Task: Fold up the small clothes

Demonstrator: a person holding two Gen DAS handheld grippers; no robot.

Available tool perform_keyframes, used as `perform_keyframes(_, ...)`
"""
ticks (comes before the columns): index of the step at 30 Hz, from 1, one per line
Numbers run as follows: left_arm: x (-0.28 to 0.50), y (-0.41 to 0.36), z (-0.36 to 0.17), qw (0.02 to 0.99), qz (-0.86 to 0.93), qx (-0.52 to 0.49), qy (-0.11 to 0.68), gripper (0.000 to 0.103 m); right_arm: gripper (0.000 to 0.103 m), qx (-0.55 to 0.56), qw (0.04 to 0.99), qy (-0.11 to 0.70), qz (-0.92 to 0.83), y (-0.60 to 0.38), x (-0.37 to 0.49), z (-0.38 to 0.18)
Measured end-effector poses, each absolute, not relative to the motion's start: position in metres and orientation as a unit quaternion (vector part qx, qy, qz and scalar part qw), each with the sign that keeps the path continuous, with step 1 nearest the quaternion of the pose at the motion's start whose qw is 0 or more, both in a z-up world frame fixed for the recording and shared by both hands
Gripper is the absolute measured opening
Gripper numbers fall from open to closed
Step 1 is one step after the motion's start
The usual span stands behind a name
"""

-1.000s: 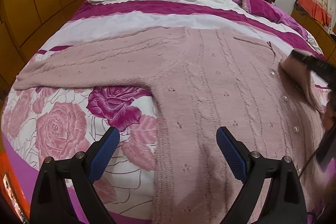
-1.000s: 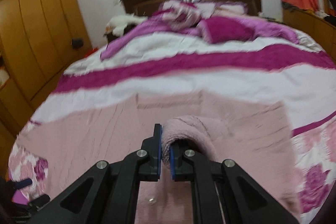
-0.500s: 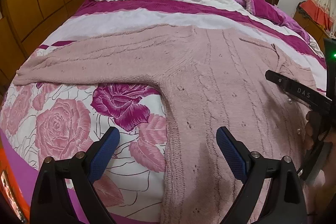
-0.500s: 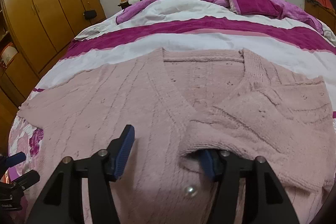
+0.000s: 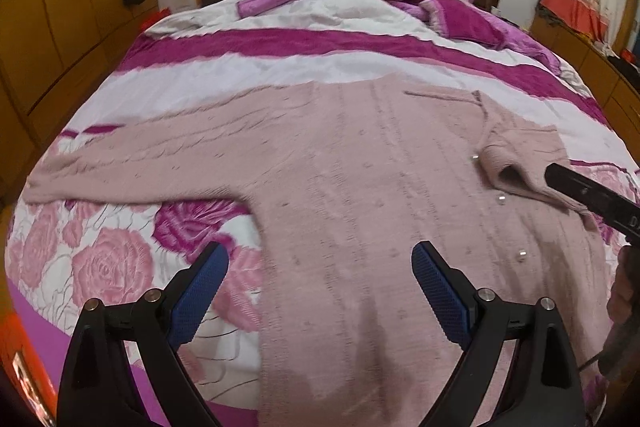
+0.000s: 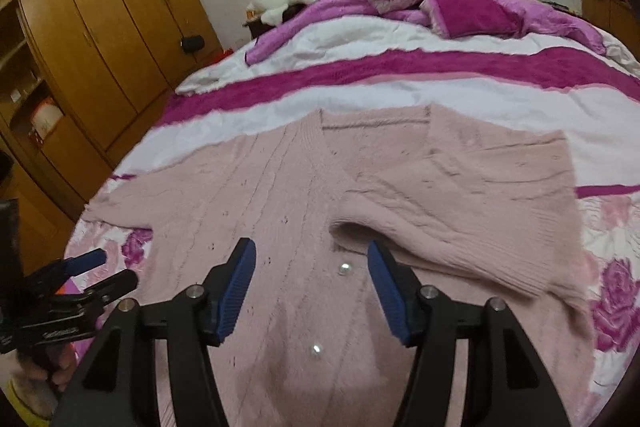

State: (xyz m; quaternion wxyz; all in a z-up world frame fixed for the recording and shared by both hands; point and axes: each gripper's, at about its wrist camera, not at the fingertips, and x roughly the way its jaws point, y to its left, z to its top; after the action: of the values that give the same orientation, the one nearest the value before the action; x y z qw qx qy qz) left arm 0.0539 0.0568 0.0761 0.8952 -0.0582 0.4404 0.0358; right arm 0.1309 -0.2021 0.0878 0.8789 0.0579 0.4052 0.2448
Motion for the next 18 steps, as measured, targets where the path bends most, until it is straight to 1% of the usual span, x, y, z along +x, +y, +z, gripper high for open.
perform_keyframes(5,0.065,0.021,0.094,0.901,0.001,-0.027,0.433,0.075,0.061,0.065,0.899,0.392,0.183,-0.240,0.129,0.097)
perform_keyframes(10,0.080,-0.019,0.108,0.906,-0.037,0.006,0.421,0.075,0.061,0.093,0.906,0.395,0.123,-0.280,0.134,0.090)
perform_keyframes(13,0.092,-0.048,0.107,0.905,-0.067,0.021,0.419,0.075,0.061,0.107,0.909,0.390,0.098,-0.306,0.137,0.086)
perform_keyframes(18,0.115,-0.092,0.093,0.894,-0.113,0.019,0.434,0.075,0.061,0.130,0.912,0.386,0.044,-0.342,0.140,0.079)
